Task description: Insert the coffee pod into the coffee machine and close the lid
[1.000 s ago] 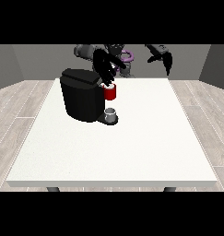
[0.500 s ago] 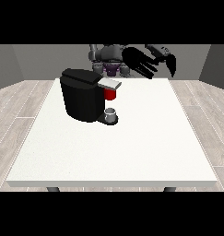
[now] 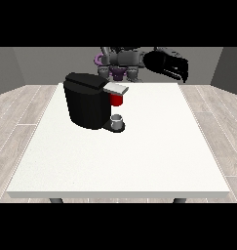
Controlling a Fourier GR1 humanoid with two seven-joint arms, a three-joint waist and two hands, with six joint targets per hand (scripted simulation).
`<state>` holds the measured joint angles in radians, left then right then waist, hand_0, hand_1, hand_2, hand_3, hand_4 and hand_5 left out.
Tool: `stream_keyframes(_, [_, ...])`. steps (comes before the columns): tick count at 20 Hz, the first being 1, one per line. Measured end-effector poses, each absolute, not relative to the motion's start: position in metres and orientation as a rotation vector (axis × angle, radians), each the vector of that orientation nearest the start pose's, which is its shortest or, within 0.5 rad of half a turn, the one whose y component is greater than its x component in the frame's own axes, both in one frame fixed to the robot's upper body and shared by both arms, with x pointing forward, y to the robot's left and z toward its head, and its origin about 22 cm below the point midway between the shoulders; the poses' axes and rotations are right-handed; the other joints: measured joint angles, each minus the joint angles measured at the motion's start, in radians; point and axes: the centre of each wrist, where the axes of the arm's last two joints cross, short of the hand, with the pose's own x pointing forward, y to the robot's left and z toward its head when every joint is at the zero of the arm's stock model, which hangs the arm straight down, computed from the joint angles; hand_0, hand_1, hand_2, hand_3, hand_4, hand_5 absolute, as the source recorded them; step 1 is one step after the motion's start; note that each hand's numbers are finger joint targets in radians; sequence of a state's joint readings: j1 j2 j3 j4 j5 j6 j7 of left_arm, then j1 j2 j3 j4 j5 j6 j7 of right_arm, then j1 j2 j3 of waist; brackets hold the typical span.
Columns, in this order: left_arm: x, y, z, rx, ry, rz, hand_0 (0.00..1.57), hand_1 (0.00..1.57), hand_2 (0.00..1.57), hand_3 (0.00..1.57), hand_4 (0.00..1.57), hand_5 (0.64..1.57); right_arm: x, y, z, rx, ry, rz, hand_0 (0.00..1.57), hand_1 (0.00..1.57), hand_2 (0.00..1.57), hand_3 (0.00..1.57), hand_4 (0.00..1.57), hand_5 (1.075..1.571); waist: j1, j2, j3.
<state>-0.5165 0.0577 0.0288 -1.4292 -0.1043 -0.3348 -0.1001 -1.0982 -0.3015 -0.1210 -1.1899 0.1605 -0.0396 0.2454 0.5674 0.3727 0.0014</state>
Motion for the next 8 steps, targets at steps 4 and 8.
stream_keyframes(4, [0.342,0.199,0.094,-0.238,-1.897,-0.524,0.0,0.0,0.0,0.0,0.25,1.571,0.405,-0.157,0.266,-0.203,-2.043,0.389,0.0,0.0,0.0,0.0,0.22,1.571,-0.056,-0.053,-0.001])
stream_keyframes(8, [0.336,0.211,0.076,-0.21,-1.858,-0.472,0.0,0.0,0.0,0.0,0.27,1.571,0.4,-0.124,0.238,-0.092,-2.051,0.447,0.0,0.0,0.0,0.0,0.26,1.571,-0.122,-0.108,-0.0015])
